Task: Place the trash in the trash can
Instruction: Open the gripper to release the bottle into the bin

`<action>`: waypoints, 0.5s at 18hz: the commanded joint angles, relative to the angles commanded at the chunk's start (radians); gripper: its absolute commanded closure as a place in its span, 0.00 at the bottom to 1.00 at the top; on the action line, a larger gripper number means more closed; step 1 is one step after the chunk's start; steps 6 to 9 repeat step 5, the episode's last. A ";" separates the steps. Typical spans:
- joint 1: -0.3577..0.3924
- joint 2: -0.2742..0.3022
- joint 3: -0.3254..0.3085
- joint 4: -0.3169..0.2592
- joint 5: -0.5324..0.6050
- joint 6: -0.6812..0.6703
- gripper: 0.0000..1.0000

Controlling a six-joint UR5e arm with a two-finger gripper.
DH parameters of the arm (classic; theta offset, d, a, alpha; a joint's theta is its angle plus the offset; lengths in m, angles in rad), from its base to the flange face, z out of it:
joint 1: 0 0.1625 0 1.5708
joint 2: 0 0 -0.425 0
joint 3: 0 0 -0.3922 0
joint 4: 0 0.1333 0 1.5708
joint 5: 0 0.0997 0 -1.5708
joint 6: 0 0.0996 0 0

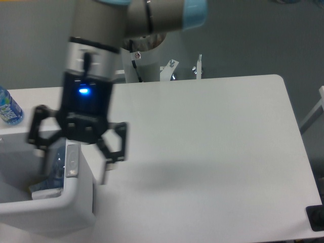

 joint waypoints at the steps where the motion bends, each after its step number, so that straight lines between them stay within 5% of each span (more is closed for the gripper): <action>1: 0.009 0.003 -0.008 -0.055 0.038 0.077 0.00; 4: 0.019 0.012 -0.011 -0.135 0.172 0.202 0.00; 9: 0.019 0.012 -0.012 -0.137 0.186 0.213 0.00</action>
